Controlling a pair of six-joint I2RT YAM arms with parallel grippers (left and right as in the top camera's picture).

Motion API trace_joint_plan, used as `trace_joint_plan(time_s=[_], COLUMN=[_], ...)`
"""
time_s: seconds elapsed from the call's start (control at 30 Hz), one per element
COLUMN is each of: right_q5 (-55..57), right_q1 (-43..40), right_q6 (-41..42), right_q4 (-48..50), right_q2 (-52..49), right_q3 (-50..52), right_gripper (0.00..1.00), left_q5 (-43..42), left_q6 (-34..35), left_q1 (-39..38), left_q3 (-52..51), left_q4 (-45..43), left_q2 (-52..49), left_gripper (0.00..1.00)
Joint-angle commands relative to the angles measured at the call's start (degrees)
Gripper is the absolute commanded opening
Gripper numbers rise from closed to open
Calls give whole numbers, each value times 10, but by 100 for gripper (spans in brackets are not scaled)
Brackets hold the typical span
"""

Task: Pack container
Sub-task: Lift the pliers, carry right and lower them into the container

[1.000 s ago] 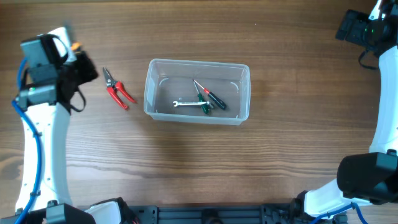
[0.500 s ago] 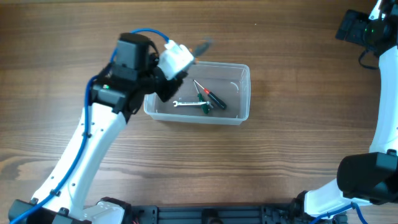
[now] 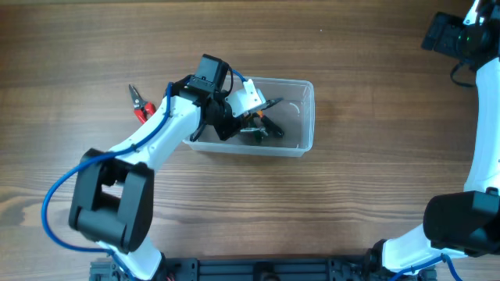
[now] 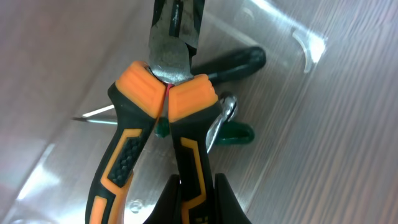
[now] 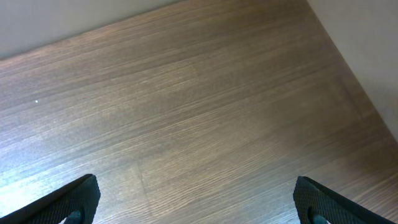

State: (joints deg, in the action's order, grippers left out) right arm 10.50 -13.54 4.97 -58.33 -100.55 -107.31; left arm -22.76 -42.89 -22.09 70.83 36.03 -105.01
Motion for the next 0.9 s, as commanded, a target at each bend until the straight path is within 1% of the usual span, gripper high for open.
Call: trace_joint_plan(time_s=[0.0,0.2,0.4,0.47,0.5,0.53,0.6,0.7,0.77,0.83,0.87], right_q5=[0,0,-1,-1,0,-1,-1,0,-1,-1,0], right_q1=[1,1,1,1,1,1,1,1,1,1,1], right_q6=[10,10,10,10,10,10,10,10,10,10,10], right_q4=[0,0,0,0,0,0,0,0,0,0,0], right_q2=[-3,-3,-3,-3,-3,-3,-3,-3,-3,-3,-3], right_q3=[-3,-3,-3,-3,-3,-3,-3,-3,-3,-3,-3], right_gripper=[100,100,100,100,100,100,100,100,100,100,100], left_q5=[-14,-14,-11,10,22,40,80,119,139,179,195], left_q6=[-19,-19,-19,-19,-19,-19,-17,-17,-13,12,24], left_q1=[-3,-3,-3,-3,-3,-3,-2,-1,-2,3,6], left_q3=[12,12,12,12,12,12,12,12,12,12,12], left_q4=[4,9,39,36,33,29,11,-14,-26,-45,-54], left_q2=[-31,-64,-94,-95,-95,-95,-98,-112,-121,-125,-125], left_gripper=[4,4,5,11,20,34,40,46,62,64,67])
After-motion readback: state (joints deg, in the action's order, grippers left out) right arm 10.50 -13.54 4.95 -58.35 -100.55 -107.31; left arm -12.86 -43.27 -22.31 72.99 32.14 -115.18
